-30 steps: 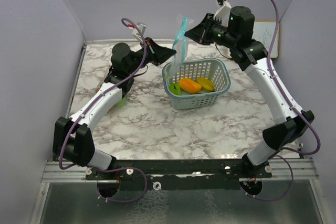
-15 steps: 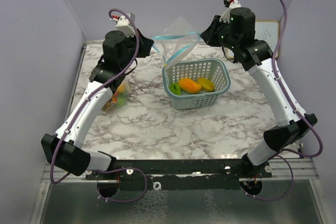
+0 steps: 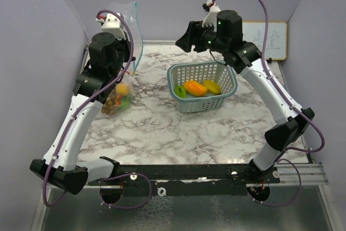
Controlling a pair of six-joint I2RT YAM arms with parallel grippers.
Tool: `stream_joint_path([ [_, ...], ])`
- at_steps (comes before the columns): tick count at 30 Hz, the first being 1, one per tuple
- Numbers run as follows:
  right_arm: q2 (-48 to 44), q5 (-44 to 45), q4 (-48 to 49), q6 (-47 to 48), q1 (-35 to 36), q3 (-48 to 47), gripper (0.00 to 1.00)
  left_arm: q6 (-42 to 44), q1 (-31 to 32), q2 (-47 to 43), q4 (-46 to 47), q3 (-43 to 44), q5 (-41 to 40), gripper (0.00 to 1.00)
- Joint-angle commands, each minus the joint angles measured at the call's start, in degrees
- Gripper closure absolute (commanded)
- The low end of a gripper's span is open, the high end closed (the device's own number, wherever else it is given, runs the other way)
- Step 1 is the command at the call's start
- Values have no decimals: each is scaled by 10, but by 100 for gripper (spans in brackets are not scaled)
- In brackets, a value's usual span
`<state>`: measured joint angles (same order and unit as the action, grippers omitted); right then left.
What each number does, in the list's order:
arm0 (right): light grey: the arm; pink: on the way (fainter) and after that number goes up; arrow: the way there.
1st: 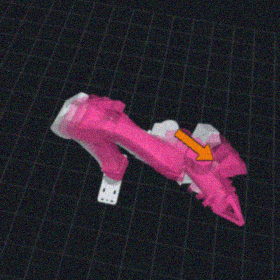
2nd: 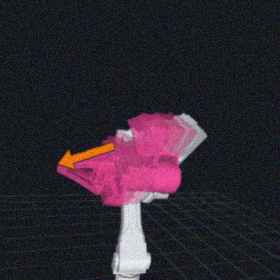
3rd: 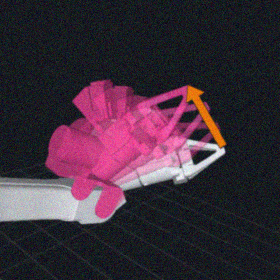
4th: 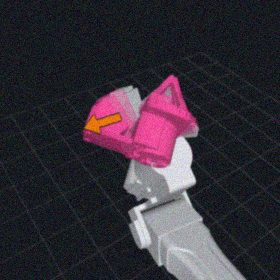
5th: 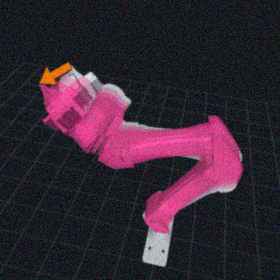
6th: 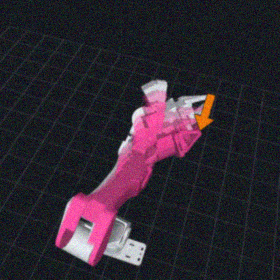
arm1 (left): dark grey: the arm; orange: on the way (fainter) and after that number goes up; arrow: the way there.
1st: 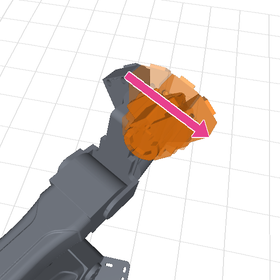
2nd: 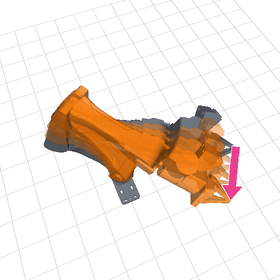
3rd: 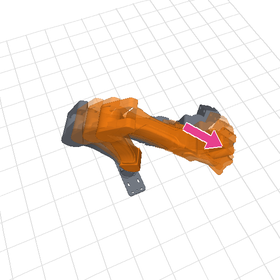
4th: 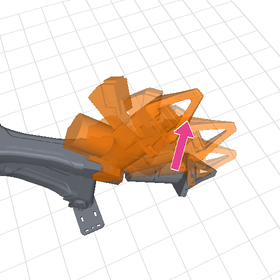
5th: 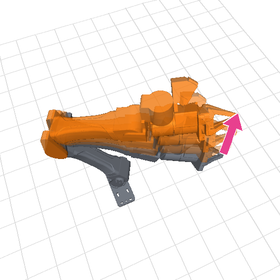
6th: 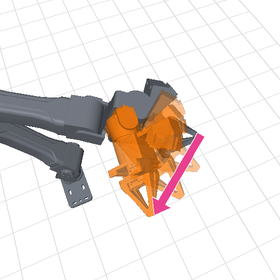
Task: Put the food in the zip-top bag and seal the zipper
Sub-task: Open the zipper of the food storage bag.
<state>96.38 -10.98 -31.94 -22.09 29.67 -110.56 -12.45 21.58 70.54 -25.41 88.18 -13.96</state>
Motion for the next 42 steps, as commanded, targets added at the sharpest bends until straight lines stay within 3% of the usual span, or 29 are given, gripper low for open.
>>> stream_joint_path([
  [1,4,-81,90,-14,35,-7,32,-63,0,-5,21,-43,76,100],
  [8,47,-98,136,-78,57,-30,32,-126,0,9,70,-84,128,100],
  [29,148,-53,100,-68,96,-94,37,-148,1,18,104,-98,164,100],
  [42,188,24,40,-44,104,-136,55,-165,1,0,124,-99,200,100],
])
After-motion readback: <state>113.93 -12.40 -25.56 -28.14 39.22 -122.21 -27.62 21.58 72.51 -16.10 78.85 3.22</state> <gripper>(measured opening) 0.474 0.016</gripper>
